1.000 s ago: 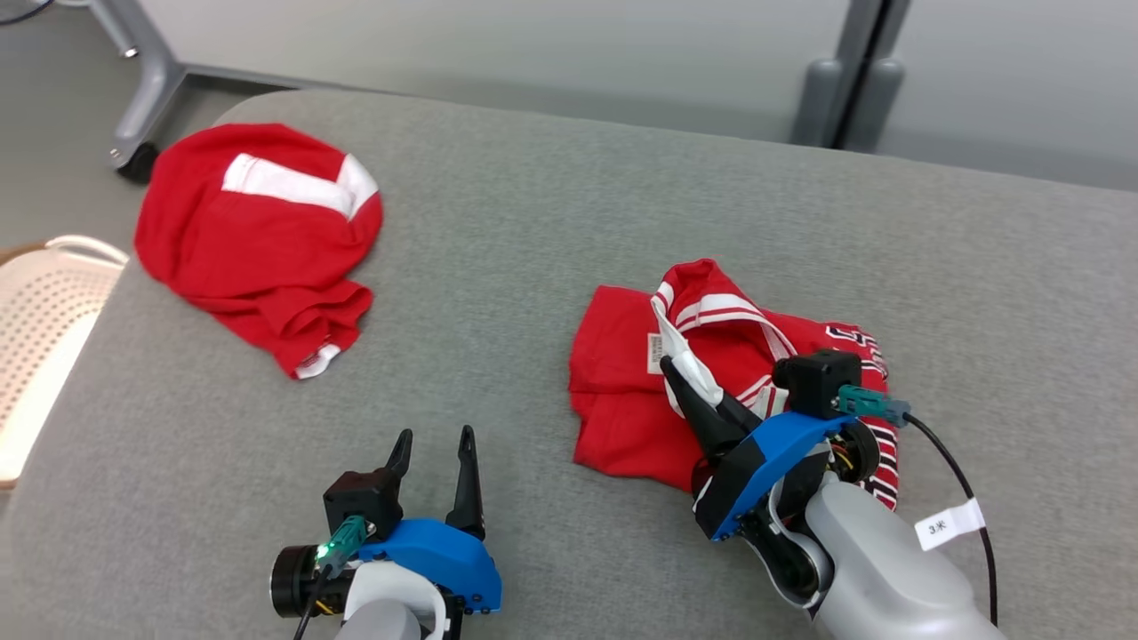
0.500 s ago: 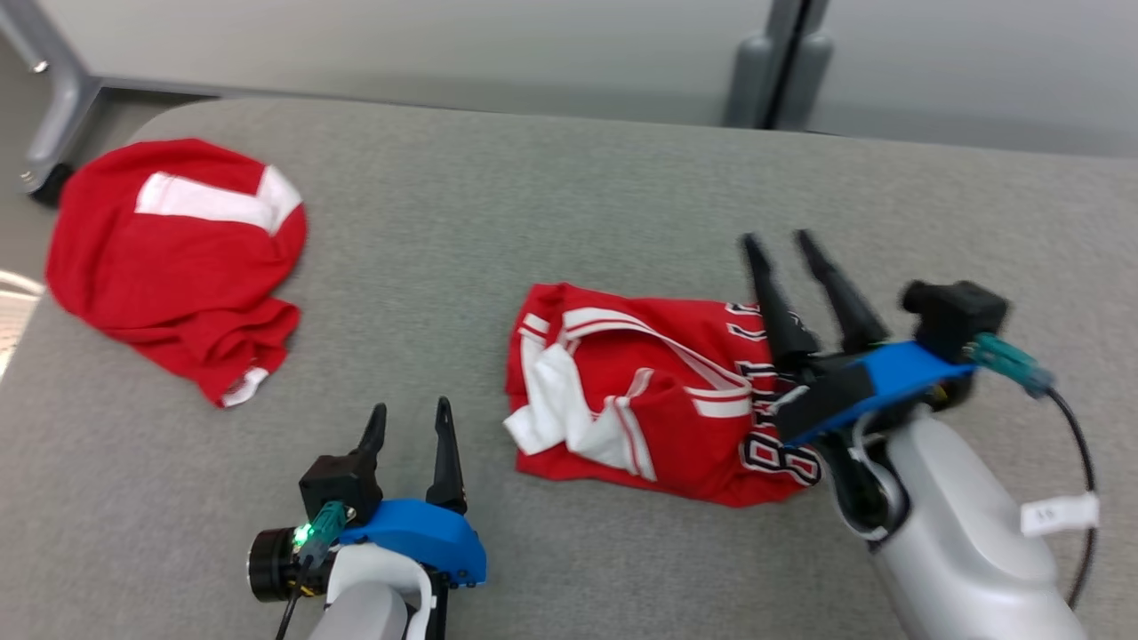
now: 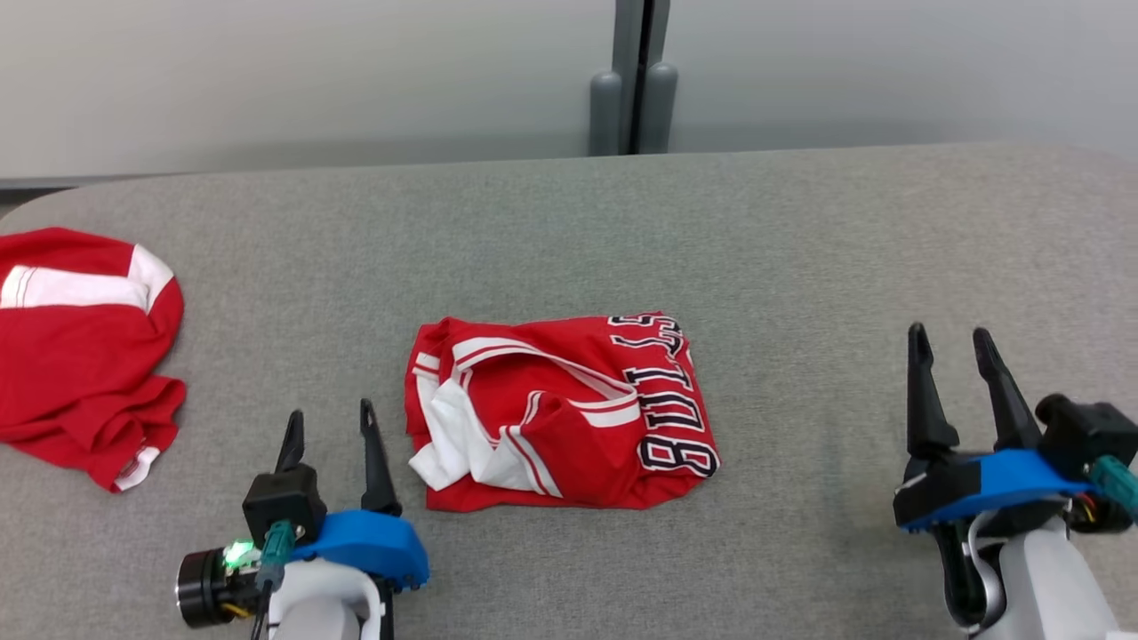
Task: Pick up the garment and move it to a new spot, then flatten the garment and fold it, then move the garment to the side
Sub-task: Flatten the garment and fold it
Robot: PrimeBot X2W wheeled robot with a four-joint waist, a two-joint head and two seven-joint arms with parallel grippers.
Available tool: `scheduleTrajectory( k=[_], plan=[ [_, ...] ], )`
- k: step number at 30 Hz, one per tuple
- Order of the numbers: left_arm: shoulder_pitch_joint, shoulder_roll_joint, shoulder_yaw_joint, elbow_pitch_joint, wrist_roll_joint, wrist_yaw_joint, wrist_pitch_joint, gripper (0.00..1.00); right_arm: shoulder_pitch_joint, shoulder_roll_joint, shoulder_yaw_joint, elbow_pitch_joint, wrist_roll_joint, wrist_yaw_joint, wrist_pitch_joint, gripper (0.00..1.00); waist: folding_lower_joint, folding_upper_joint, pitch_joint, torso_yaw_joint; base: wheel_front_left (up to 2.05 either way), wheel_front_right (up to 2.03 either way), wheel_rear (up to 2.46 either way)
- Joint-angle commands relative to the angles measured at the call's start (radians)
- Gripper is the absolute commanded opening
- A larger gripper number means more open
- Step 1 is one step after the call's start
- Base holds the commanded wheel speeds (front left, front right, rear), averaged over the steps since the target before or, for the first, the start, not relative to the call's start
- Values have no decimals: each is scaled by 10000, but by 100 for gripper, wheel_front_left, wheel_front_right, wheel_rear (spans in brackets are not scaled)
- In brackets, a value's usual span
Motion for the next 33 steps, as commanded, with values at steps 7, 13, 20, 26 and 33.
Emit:
scheduleTrajectory(
  k=[7, 13, 20, 26, 33],
  plan=[
    [876, 7, 382, 129, 660, -158, -26, 100, 1065, 19, 459, 394, -468, 3, -31, 100, 0, 0, -738, -208, 0, 0, 0],
    [1359, 8, 391, 248, 734, -274, -26, 100, 1583, 17, 675, 712, -358, 3, -31, 100, 0, 0, -1191, -83, 0, 0, 0],
    [1551, 5, 297, 235, 711, -361, -26, 100, 1638, 17, 867, 737, -235, 4, -31, 100, 0, 0, -1296, 117, 0, 0, 0],
    [1320, 5, 49, 233, 578, -455, -26, 100, 1245, 26, 2703, 471, 575, 4, -32, 100, 0, 0, -1078, 523, 0, 0, 0],
    [1193, 6, -179, 323, 443, -494, -26, 100, 347, 2, 5393, 610, 1546, 3, -32, 100, 0, 0, -760, 1176, 0, 0, 0]
  ],
)
